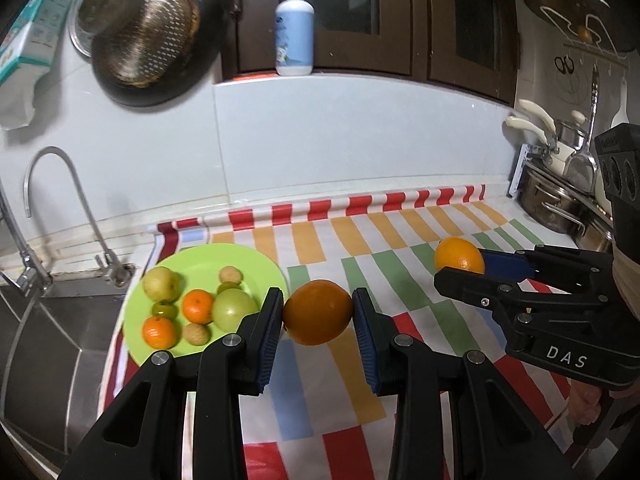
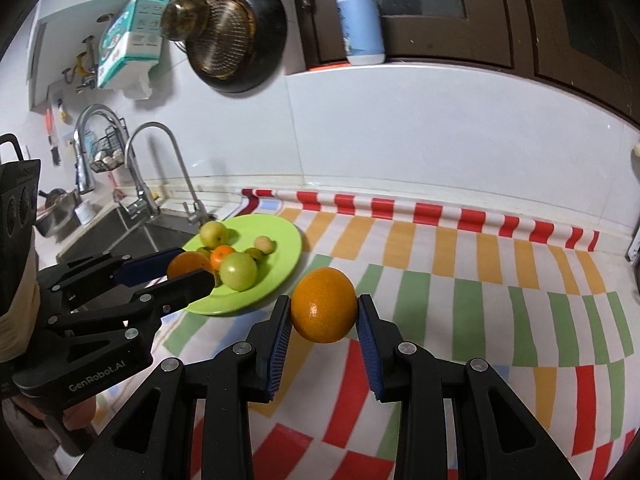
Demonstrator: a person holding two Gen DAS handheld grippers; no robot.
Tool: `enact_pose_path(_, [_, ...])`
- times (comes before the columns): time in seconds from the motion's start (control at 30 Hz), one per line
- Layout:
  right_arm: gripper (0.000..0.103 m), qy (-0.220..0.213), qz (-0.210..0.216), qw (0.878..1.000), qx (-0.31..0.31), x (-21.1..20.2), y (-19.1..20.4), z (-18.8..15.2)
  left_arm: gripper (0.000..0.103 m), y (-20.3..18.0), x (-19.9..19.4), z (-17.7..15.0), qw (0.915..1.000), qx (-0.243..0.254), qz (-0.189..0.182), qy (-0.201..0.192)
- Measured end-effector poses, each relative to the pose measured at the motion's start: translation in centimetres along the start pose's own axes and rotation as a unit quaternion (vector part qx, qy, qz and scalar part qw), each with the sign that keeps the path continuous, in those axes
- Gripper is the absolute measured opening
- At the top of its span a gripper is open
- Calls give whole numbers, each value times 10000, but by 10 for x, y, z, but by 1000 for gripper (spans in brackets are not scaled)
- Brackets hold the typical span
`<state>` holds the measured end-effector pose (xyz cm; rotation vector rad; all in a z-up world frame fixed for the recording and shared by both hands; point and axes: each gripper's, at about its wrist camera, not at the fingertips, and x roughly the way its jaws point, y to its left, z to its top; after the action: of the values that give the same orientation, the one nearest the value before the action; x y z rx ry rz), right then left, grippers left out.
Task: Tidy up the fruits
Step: 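Carry both mandarins in the grippers over to the green plate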
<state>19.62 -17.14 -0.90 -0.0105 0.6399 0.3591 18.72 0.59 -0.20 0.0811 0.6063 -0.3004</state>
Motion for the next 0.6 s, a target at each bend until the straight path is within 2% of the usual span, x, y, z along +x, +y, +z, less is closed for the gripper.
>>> enact_pose_path(0.27, [34, -163, 136, 9997, -103, -5, 25, 8, 35, 19, -21, 2, 9998, -45, 131, -168])
enact_pose_path(0.6, [34, -263, 261, 9992, -152, 8, 54, 19, 35, 52, -28, 4, 9994, -60, 256, -215])
